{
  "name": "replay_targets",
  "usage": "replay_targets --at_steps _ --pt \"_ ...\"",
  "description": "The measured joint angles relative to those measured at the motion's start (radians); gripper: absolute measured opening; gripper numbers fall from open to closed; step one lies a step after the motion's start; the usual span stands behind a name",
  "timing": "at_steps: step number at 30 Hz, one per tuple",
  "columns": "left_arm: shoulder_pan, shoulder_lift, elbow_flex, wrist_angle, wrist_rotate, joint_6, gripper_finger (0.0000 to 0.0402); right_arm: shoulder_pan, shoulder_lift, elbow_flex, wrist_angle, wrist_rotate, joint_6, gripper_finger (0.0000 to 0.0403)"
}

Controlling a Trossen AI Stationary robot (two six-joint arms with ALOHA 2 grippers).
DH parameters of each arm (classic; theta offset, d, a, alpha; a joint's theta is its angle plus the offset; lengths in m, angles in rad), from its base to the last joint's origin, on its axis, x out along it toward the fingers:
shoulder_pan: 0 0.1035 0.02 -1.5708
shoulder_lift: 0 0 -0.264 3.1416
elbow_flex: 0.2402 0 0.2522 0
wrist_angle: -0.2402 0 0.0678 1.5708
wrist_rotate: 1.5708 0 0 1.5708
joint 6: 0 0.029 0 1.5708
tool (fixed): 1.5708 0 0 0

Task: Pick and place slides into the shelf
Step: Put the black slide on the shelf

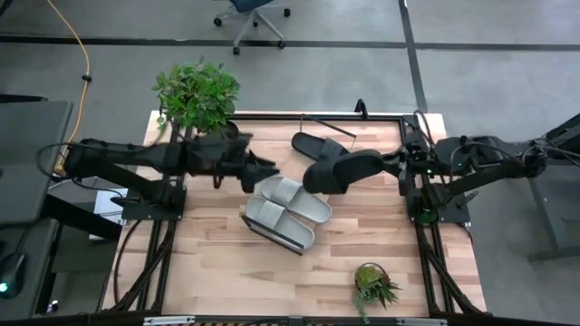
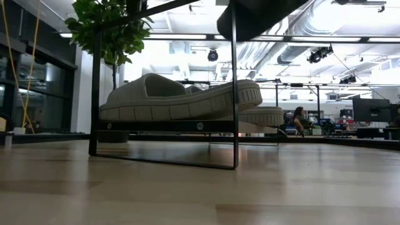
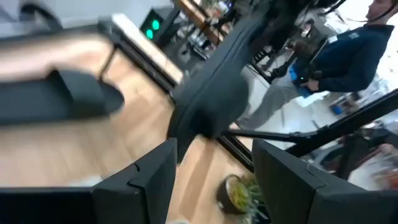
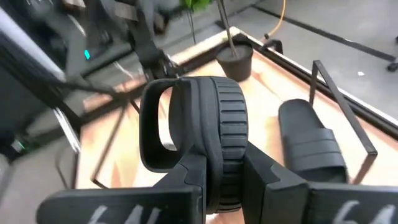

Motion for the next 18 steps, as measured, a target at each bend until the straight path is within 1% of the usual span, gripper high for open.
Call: replay_targets --at_steps 3,5,9,11,18 --pt "0.023 0.02 0.113 -0.126 0.009 0.08 0.0197 0.0 0.055 0.045 -0.055 0.001 -0.048 0.003" --pt "0.037 0.045 0.171 -0.174 0.028 0.115 0.0197 0.0 0.092 0.068 -0.071 0.001 -0.082 0.0029" --pt "0.062 0.087 0.25 -0.201 0.097 0.142 0.0197 -0.009 0.146 0.108 -0.092 -0.001 -0.137 0.0025" --pt "0.067 0.122 0.279 -0.217 0.119 0.156 0.0198 -0.026 0.168 0.126 -0.089 -0.02 -0.159 0.0025" --pt "0.065 0.249 0.367 -0.261 0.138 0.212 0.0198 -0.086 0.255 0.185 -0.11 -0.083 -0.242 0.0025"
